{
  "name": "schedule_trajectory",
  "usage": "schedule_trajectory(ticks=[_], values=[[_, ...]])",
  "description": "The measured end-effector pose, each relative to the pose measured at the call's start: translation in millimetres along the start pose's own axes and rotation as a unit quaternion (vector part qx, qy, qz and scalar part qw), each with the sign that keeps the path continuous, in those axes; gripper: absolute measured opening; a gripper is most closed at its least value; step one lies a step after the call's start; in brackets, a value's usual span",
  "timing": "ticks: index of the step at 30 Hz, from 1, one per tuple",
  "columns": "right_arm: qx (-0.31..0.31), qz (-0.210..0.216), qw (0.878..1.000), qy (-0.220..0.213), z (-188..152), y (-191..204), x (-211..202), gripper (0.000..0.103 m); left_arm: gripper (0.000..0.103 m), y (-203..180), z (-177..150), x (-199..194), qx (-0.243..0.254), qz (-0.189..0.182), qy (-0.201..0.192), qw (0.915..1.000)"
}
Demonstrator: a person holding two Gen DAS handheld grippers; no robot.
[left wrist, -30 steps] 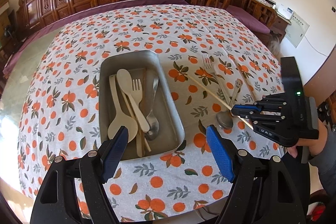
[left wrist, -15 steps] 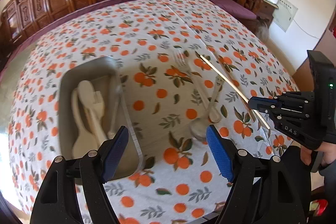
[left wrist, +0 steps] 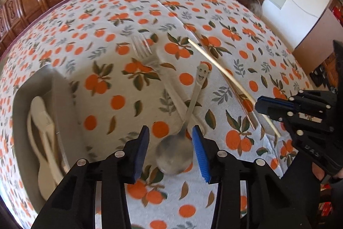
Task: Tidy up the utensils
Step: 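Move the right tool toward the last chopstick while the left tool moves toward the metal spoon, then grasp the smiley-face metal spoon with the left tool while the right tool grasps the chopstick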
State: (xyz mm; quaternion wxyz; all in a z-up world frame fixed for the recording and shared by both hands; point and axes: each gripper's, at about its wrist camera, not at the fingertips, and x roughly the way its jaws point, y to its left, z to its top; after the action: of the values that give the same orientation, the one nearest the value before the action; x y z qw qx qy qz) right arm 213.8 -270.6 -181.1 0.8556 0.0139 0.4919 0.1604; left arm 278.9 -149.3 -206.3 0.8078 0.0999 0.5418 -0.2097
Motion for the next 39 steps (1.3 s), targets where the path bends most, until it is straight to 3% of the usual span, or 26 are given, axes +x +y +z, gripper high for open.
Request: schedule_trajectory(ticks=[6,13,17,39], values=[[0.009,0.001,1.0,-0.003,2.2,-6.3,-2.7,0.006,0.028,-8.7,8.2,20.8,0.012,-0.005,0.018,0.9998],[0.009,0.0,1.0,-0.005,1.9,-6.6,-5.4,0.006,0.027,-4.8,11.0,28.9,-0.005,-0.012,0.024,0.9996],[0.006,-0.002,1.0,-0.005,2.1,-4.6,-6.4,0.006,0.007,-4.7,9.8,27.5,-0.007,-0.028,0.024,0.9993],[-0.001,0.005,1.0,-0.013,4.4,2.7,-12.5,0.006,0.007,-0.2,7.9,29.4,0.004,0.016,0.035,0.9993]])
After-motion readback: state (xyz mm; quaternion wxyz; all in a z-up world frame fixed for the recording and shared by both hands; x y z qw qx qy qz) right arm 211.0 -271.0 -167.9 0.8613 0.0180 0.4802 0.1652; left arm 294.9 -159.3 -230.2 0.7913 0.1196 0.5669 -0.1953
